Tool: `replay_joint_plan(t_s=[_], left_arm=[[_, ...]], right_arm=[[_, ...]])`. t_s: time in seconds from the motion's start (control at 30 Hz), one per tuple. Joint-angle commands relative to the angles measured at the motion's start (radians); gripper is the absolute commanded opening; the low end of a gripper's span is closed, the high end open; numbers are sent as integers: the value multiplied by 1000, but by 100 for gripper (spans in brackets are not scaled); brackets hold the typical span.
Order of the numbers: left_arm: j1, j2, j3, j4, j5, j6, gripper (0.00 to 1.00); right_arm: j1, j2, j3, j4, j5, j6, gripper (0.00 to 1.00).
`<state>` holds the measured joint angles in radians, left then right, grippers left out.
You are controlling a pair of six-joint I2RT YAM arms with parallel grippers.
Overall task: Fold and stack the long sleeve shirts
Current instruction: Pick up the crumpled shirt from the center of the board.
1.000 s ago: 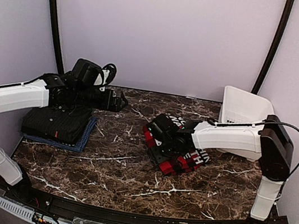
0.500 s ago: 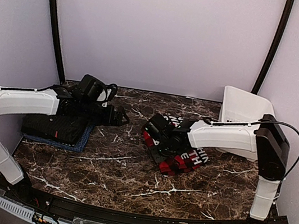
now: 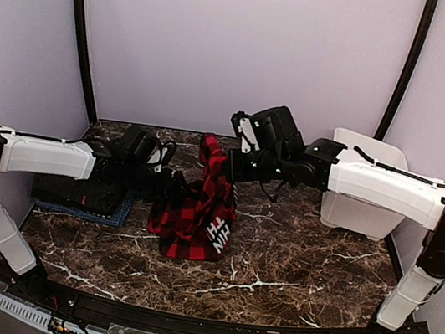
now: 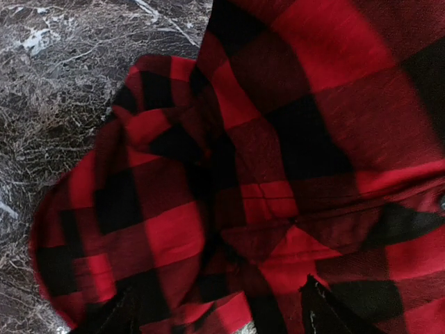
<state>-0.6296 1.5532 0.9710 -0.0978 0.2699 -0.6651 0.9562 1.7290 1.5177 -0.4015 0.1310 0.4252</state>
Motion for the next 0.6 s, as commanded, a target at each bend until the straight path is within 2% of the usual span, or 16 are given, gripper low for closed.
replay_joint_plan(t_s=[0.0,0.27,0.43,0.57], left_arm=[[11,12,-19,-23,-13,-27,72],[11,-24,-37,-133,-146,-39,69],[13,-60,-73,-161,-164,-55,68],[13,-88,-115,-182,-186,-79,66]], right_arm=[[-50,-61,-42,176,-62,96,0],[-106,-160,-290,178,-21,150,0],[-107,-247,-500,142,0,188,0],[-99,-314,-634,121,-42,215,0]])
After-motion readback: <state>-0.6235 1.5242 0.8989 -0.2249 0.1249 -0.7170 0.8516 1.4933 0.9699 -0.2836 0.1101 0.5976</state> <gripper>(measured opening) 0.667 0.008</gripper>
